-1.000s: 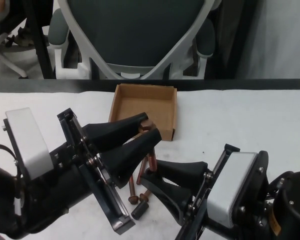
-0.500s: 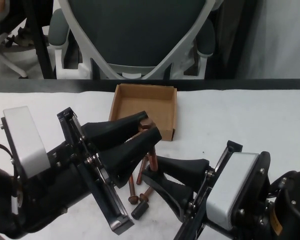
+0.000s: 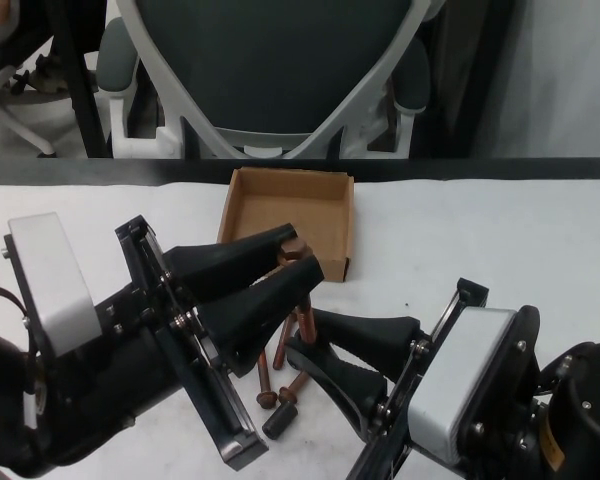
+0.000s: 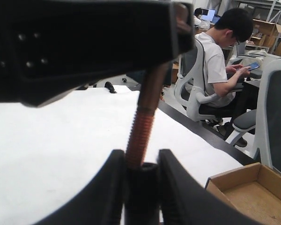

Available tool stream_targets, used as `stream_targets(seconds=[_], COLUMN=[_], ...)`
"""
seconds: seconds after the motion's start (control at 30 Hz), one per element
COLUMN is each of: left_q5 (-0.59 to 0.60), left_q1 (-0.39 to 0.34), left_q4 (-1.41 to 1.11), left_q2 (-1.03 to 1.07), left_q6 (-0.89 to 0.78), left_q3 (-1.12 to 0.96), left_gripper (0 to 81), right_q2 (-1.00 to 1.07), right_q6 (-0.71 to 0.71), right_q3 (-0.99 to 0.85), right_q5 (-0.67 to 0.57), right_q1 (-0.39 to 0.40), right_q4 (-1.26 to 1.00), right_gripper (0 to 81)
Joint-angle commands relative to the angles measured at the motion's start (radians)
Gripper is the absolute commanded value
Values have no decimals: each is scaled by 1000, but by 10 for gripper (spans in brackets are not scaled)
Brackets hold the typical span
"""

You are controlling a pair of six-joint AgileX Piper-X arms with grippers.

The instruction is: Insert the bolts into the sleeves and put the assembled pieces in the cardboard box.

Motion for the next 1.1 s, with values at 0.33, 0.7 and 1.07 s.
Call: stream_targets(seconds=[0.33, 0.7, 1.07], left_q5=[83, 75, 75], left_q1=[-4, -4, -6], left_q4=[-20, 16, -57], left_q2=[-11, -11, -11], left_q6=[71, 147, 85], left_q3=[0, 0, 0], left_gripper=[8, 8, 8], right_q2=[-7, -7, -7], right_q6=[-1, -1, 46], right_q3=[-12, -12, -12], right_q5=[8, 8, 8], right_q1=[-4, -4, -4], right_q4=[-62, -71, -117], right_gripper=[2, 2, 2])
